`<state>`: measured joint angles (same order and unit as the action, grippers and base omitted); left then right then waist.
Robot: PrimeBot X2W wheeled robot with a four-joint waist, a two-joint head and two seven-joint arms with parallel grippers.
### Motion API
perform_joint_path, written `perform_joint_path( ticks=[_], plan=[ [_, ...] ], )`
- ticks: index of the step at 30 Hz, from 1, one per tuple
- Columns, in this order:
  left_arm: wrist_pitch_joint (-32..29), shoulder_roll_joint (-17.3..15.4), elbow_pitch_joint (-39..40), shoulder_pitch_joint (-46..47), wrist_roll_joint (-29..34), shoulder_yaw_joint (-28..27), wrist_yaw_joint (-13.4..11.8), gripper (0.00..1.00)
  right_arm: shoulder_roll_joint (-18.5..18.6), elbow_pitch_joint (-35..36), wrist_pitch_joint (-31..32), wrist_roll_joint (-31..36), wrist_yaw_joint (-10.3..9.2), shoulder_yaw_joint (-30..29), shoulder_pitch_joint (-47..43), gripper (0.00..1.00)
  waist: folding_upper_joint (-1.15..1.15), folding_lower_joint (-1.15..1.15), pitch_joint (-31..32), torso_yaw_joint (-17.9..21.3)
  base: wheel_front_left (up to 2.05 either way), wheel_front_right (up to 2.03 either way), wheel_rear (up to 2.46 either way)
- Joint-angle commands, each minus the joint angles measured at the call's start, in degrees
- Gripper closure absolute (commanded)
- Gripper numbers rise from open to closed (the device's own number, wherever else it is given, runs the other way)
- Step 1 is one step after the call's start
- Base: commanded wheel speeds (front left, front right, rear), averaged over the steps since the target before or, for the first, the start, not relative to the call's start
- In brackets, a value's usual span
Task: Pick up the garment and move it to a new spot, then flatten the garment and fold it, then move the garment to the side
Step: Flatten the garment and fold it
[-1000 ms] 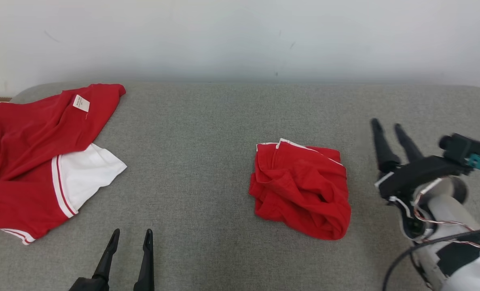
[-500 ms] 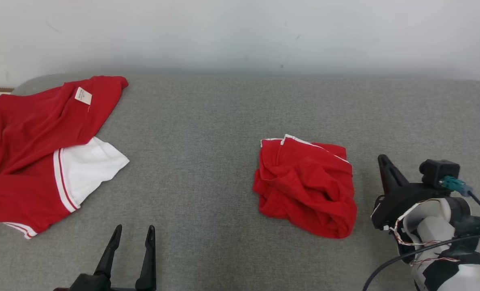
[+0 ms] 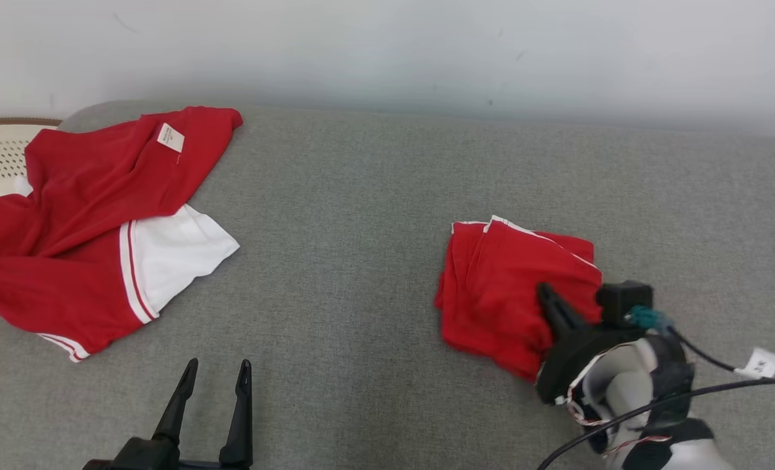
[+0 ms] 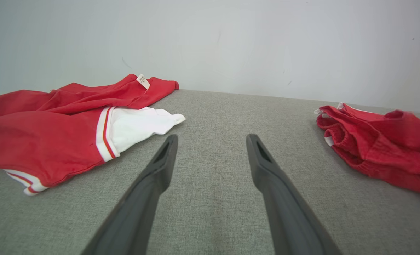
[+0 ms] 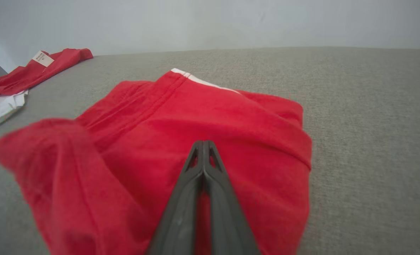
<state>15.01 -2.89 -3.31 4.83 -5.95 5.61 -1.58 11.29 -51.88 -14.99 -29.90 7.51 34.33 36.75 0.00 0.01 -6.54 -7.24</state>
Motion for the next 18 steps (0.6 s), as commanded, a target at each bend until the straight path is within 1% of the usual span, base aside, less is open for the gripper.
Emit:
perform_joint_path(
  ticks=[1, 10, 16, 18],
  plan=[
    [0.23, -0.01, -0.12, 0.31, 0.52, -0.14, 0.16, 0.0, -0.38, 0.75, -0.26, -0.45, -0.04, 0.87, -0.82, 1.0, 0.0, -0.01, 0.13, -0.26, 0.0, 0.0, 0.0],
    [0.23, -0.02, -0.32, 0.0, 0.17, 0.21, -0.2, 0.0, -2.86, 6.92, -0.18, -1.95, -0.04, 6.58, -4.44, 1.0, 0.0, -0.01, 0.77, -0.72, 0.0, 0.0, 0.0],
    [0.23, -0.01, -0.5, -0.5, -0.03, 0.3, -0.34, 0.0, -3.77, 7.41, -0.18, -3.35, -0.04, 9.33, -6.18, 1.0, 0.0, -0.01, 1.39, -0.61, 0.0, 0.0, 0.0],
    [0.23, -0.01, -0.44, -0.81, -0.06, 0.22, -0.39, 0.0, -3.88, 7.95, -0.18, -4.01, -0.04, 9.45, -6.55, 1.0, 0.0, -0.01, 1.68, -0.42, 0.0, 0.0, 0.0]
  ],
)
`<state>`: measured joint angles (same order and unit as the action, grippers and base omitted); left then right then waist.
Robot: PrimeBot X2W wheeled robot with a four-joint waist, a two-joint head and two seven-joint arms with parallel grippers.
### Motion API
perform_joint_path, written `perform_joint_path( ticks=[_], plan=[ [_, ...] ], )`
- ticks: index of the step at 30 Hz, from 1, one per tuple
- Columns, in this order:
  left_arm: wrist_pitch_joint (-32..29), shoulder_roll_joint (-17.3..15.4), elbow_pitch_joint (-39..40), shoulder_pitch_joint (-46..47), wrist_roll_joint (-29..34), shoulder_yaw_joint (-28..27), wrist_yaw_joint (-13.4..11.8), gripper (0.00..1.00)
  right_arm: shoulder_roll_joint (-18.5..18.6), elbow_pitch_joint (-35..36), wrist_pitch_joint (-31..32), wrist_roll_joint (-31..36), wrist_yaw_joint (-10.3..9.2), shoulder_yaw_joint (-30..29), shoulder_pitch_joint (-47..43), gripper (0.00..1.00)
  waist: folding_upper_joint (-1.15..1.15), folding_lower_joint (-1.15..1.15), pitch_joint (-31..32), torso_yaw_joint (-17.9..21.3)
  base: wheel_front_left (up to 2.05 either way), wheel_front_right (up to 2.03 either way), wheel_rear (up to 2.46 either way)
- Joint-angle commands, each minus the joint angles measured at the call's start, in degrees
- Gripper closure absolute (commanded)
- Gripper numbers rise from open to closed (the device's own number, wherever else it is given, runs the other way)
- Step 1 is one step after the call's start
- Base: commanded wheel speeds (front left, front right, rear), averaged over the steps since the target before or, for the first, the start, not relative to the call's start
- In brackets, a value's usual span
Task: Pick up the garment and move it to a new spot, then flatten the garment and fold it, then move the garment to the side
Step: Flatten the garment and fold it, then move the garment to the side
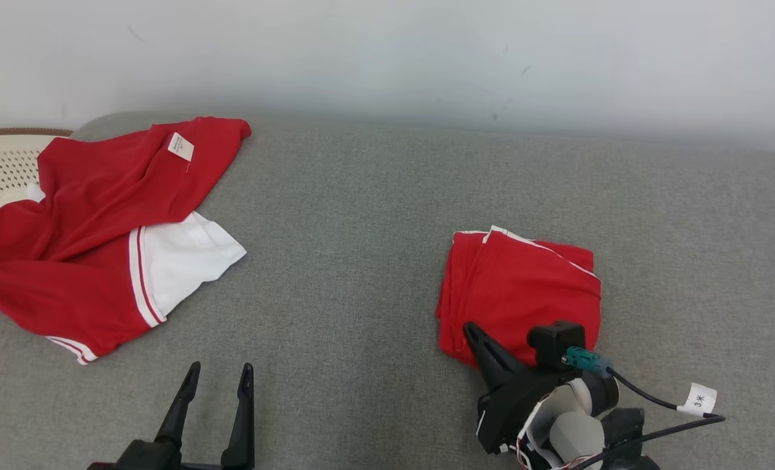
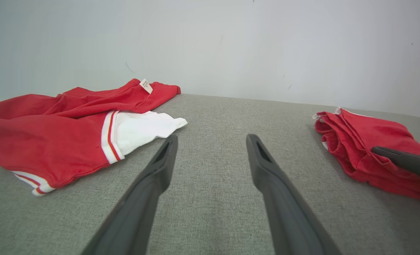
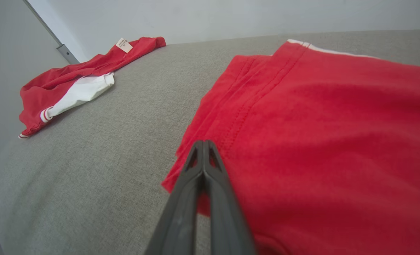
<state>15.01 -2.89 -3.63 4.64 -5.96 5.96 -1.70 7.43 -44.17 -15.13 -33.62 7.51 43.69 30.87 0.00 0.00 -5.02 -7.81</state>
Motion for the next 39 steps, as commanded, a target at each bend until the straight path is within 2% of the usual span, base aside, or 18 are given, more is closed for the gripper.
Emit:
perform_joint_path(
  ticks=[1, 6, 7, 8, 9, 10, 16, 21, 27, 39],
  plan=[
    [0.23, -0.02, -0.06, -0.9, -0.03, -0.26, -0.34, 0.0, 0.09, 0.66, -0.04, -0.6, -0.04, -0.11, -0.77, 1.0, 0.0, 0.0, 0.34, 0.32, 0.0, 0.0, 0.0],
    [0.23, -0.01, 0.37, -1.38, 0.02, -0.57, -0.38, 0.0, 2.11, 5.72, -0.04, -1.53, -0.04, -3.44, -1.1, 1.0, 0.0, 0.0, 0.71, 1.06, 0.0, 0.0, 0.0],
    [0.23, -0.01, 0.44, -1.51, -0.01, -0.68, -0.42, 0.0, 2.63, 7.01, -0.03, -1.45, -0.04, -4.72, -1.3, 0.91, 0.0, 0.0, 0.76, 1.27, 0.0, 0.0, 0.0],
    [0.23, -0.01, 0.5, -1.72, -0.03, -0.77, -0.46, 0.0, 3.02, 8.08, -0.04, -1.12, -0.04, -5.79, -1.64, 0.66, 0.0, 0.0, 0.81, 1.54, 0.0, 0.0, 0.0],
    [0.23, -0.01, 0.58, -1.89, -0.07, -0.84, -0.45, 0.0, 3.52, 9.25, -0.04, -0.63, -0.04, -6.98, -2.03, 0.53, 0.0, 0.0, 0.86, 1.76, 0.0, 0.0, 0.0],
    [0.23, -0.01, 0.62, -2.03, -0.09, -0.86, -0.53, 0.0, 4.06, 10.14, -0.04, -0.19, -0.04, -8.27, -2.35, 0.02, 0.0, 0.0, 0.9, 1.97, 0.0, 0.0, 0.0],
    [0.23, -0.01, 0.86, -2.44, -0.11, -1.2, -0.74, 0.0, 6.48, 13.25, -0.04, 2.5, -0.04, -16.13, -4.4, 0.0, 0.0, 0.0, 1.12, 3.37, 0.0, 0.0, 0.0],
    [0.23, -0.01, 1.01, -2.29, -0.12, -1.05, -0.74, 0.0, 7.24, 11.4, 0.11, 1.87, -0.04, -20.45, -5.18, 0.0, 0.0, 0.0, 0.87, 4.08, 0.0, 0.0, 0.0],
    [0.23, -0.01, 1.13, -1.73, -0.16, -0.94, -0.61, 0.0, 6.41, 8.1, 3.67, -0.99, -0.04, -20.62, -4.06, 0.0, 0.0, 0.0, 0.08, 4.34, 0.0, 0.0, 0.0],
    [0.23, -0.01, 0.77, -0.6, -0.16, -0.75, -0.39, 0.0, 5.18, 3.61, 8.96, -7.77, -0.04, -17.38, -1.52, 0.0, 0.0, 0.0, -1.55, 3.16, 0.0, 0.0, 0.0]
  ],
)
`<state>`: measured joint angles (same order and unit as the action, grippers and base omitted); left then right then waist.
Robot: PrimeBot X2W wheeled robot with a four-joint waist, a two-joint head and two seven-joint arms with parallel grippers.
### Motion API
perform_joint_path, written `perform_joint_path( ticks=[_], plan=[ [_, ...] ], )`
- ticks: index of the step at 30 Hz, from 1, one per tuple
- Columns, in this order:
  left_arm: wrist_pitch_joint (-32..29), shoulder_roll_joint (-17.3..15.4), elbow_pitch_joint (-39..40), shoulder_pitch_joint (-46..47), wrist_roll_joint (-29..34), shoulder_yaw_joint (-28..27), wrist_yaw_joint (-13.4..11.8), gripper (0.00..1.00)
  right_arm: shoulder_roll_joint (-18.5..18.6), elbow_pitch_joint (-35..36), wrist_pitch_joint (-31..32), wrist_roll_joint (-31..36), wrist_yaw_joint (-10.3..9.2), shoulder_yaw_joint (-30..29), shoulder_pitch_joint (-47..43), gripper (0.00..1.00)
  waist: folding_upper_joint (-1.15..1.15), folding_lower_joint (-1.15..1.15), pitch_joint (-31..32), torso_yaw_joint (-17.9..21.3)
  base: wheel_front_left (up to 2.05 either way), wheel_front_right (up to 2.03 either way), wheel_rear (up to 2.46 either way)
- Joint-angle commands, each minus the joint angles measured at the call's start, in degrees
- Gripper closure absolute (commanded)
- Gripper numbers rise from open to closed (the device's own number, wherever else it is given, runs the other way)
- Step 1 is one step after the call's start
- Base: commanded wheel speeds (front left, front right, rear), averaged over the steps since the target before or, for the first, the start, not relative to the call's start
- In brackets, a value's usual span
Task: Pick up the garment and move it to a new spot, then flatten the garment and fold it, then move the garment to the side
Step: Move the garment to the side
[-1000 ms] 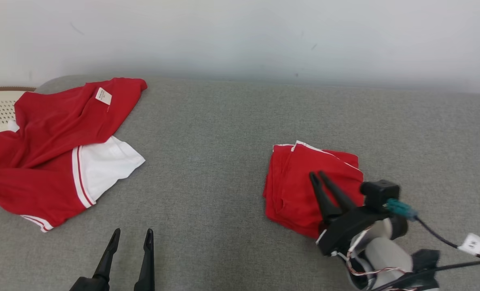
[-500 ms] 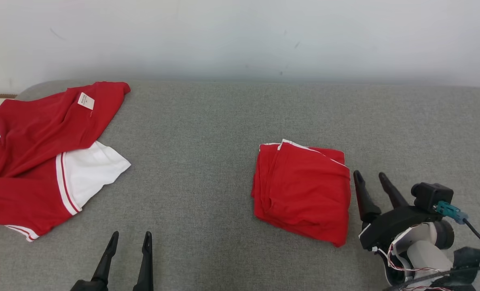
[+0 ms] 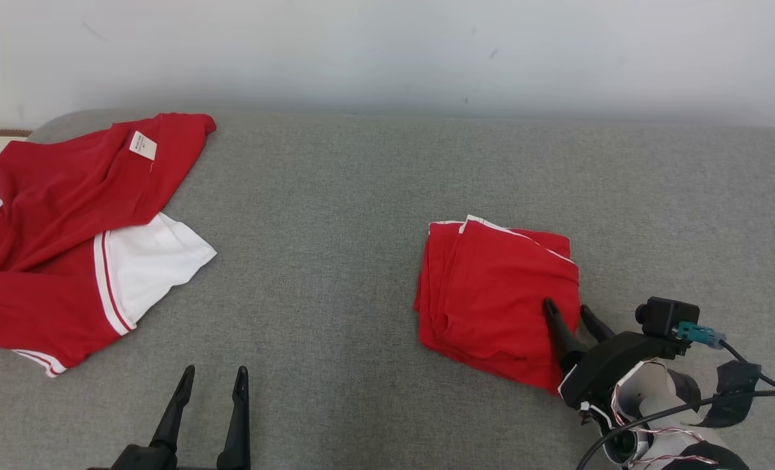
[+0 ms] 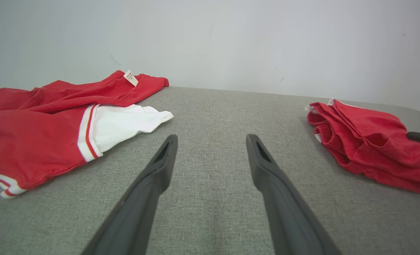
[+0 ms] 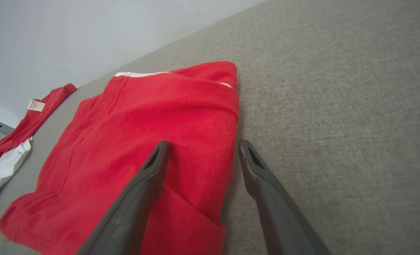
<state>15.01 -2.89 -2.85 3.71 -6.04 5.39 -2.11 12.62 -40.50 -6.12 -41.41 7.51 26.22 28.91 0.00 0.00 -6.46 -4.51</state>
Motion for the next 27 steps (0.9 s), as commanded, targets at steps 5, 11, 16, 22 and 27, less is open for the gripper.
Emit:
perform_joint_path(
  ticks=[5, 11, 16, 22, 27],
  plan=[
    [0.23, -0.01, 0.12, 0.32, -0.17, -0.28, -0.14, 0.0, -0.08, -0.79, 1.98, -3.59, -0.04, 1.56, -0.21, 0.0, 0.0, 0.0, -0.42, -0.43, 0.0, 0.0, 0.0],
    [0.23, -0.01, 0.14, 0.35, -0.2, -0.23, -0.44, 0.0, -0.73, -0.22, 4.53, -7.5, -0.04, 4.26, -0.1, 0.38, 0.0, 0.0, -0.73, 0.1, 0.0, 0.0, 0.0],
    [0.23, -0.01, 0.03, 1.0, -0.32, 0.13, -0.32, 0.0, 0.03, -0.64, 4.21, -9.81, -0.04, 6.21, 1.21, 1.0, 0.0, 0.0, -1.21, 0.22, 0.0, 0.0, 0.0],
    [0.23, -0.02, 0.26, 0.67, 0.04, -0.28, -0.27, 0.0, 3.0, -2.69, 1.06, -6.83, -0.04, 8.87, 4.59, 1.0, 0.0, 0.0, -1.78, 0.59, 0.0, 0.0, 0.0],
    [0.23, -0.01, 0.63, 1.07, 0.81, -0.34, 0.35, 0.0, 7.28, -3.54, 0.78, -4.0, -0.04, 12.39, 9.57, 1.0, 0.0, 0.0, -3.01, 2.62, 0.0, 0.0, 0.0]
  ],
)
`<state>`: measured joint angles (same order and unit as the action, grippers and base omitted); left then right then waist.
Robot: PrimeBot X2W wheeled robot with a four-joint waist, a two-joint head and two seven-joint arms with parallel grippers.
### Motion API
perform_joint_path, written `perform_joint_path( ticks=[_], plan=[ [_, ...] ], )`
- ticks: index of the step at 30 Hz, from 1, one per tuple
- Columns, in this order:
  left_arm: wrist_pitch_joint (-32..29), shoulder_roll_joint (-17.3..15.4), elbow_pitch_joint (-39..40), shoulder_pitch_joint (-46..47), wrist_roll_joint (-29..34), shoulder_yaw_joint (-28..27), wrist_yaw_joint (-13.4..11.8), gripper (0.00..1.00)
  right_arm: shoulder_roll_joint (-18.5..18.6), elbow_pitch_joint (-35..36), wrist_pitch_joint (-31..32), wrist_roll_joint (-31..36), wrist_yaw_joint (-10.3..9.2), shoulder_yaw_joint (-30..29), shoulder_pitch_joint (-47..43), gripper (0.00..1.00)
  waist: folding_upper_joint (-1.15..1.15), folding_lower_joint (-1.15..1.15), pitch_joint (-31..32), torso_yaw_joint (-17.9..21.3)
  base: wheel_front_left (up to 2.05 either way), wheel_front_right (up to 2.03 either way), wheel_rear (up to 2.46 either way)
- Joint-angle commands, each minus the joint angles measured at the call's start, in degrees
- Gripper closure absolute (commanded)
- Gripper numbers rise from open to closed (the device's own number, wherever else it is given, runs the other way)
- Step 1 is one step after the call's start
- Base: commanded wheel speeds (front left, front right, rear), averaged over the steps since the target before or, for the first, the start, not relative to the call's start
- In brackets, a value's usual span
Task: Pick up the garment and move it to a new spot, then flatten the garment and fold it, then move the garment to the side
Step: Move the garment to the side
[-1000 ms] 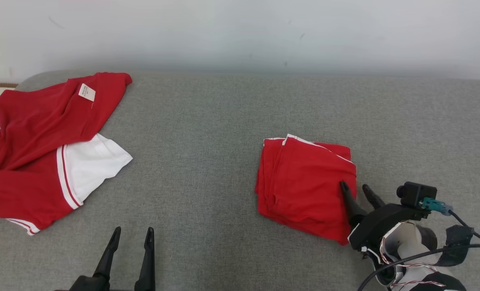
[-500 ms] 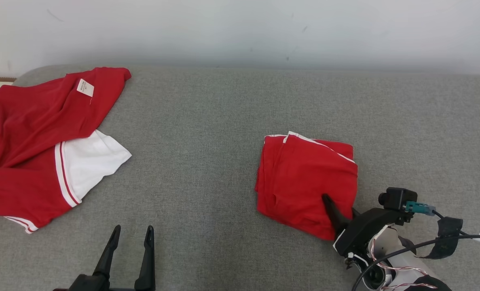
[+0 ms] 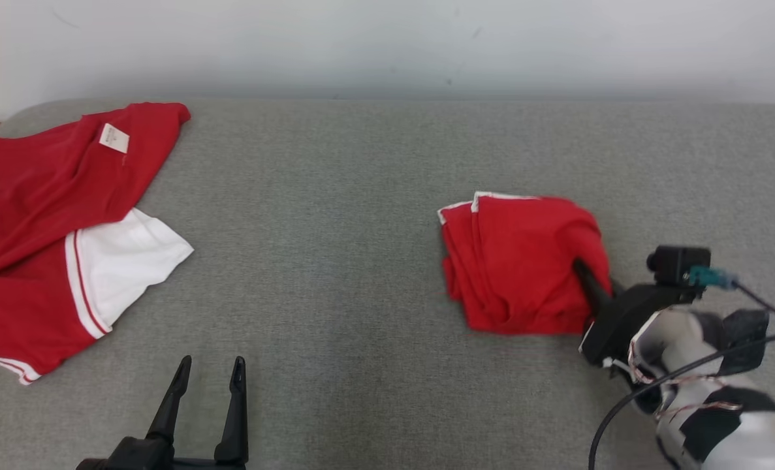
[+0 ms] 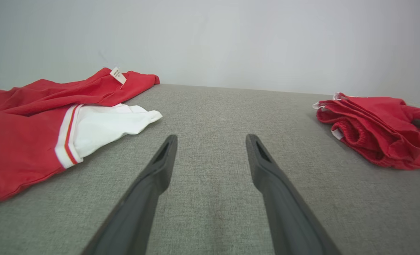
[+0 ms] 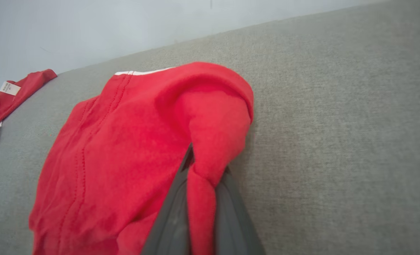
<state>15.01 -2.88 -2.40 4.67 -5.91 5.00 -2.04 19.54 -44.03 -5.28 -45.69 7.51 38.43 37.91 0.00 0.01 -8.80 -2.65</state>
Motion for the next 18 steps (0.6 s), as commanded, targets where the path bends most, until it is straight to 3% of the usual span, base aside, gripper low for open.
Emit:
perform_joint_path(
  ticks=[1, 18],
  plan=[
    [0.23, -0.02, 0.39, 0.39, 0.76, 0.03, 0.39, 0.0, 1.19, 0.03, 0.02, 0.63, -0.04, 0.81, 1.73, 1.0, 0.0, -0.01, -1.13, 1.27, 0.0, 0.0, 0.0],
    [0.23, -1.41, 7.44, 5.36, 3.6, -0.7, 1.65, 0.0, 14.56, -3.17, -0.38, 3.95, -0.04, 12.25, 21.17, 1.0, 0.0, -0.01, -11.96, 7.21, 0.0, 0.0, 0.0]
  ],
)
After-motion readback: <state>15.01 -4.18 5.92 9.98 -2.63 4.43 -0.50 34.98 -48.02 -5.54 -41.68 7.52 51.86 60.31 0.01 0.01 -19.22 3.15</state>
